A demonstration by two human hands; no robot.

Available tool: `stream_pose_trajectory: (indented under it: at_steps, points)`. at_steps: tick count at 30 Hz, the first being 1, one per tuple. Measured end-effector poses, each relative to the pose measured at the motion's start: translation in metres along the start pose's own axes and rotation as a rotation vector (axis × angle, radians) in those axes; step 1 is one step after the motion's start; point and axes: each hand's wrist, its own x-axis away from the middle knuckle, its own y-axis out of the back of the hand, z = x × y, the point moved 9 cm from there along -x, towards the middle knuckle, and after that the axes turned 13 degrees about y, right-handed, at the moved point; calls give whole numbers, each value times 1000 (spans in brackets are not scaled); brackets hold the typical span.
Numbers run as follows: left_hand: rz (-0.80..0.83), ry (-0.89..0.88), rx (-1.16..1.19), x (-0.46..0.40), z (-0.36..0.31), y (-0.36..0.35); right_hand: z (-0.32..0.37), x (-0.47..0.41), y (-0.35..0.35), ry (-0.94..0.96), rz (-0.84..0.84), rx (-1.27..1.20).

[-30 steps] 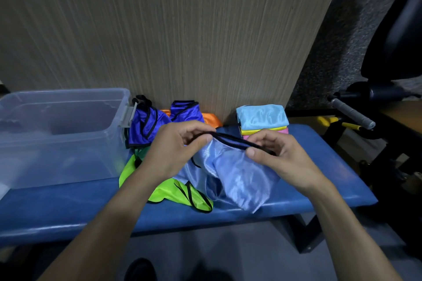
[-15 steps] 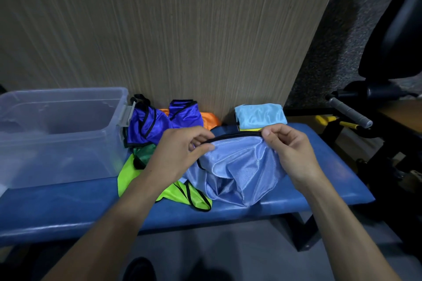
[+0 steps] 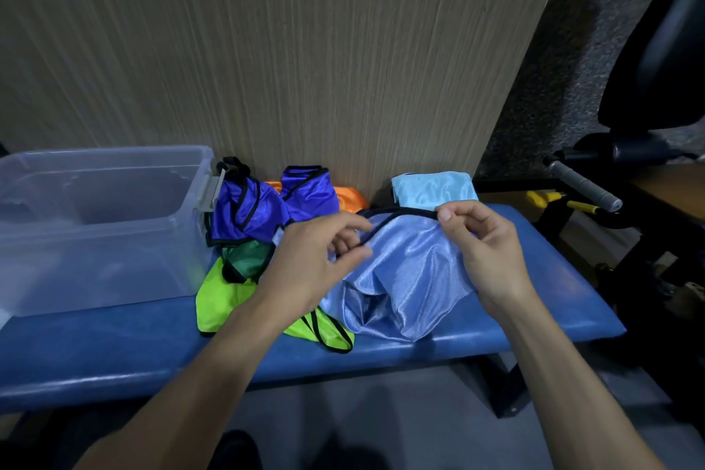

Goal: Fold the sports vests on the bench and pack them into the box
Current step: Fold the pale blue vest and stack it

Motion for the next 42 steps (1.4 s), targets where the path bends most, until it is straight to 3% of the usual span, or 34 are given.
stream_pose_trajectory:
  at_steps: [3,5,10,16,21,26,28,33,38,42]
  points:
    - [257,16,-19,6,8,-26,-1,-3,1,21,35,26]
    - [299,4,-85,9,12,-32,-2,-4,-2,25,79,32]
    - [31,78,-160,3,26,-15,-1,-4,-5,48,159,18]
    - [-71,127,-24,6,30,-16,0,-3,-6,54,169,6]
    - [-89,142,-21,5,32,-18,-2,-5,-5,66,148,15]
    - [72,285,175,4,46,-29,0,-6,-5,82,130,22]
    - [68,223,156,6,37,-25,1,-6,-5,82,124,21]
    - [29,-121,60,14,-8,-6,-1,-7,-2,82,122,146]
    - [-33,-267,3,21,-39,23,10,3,-15,177,358,547]
    - [87,-340,35,11,-74,37,46,11,-44,117,474,244]
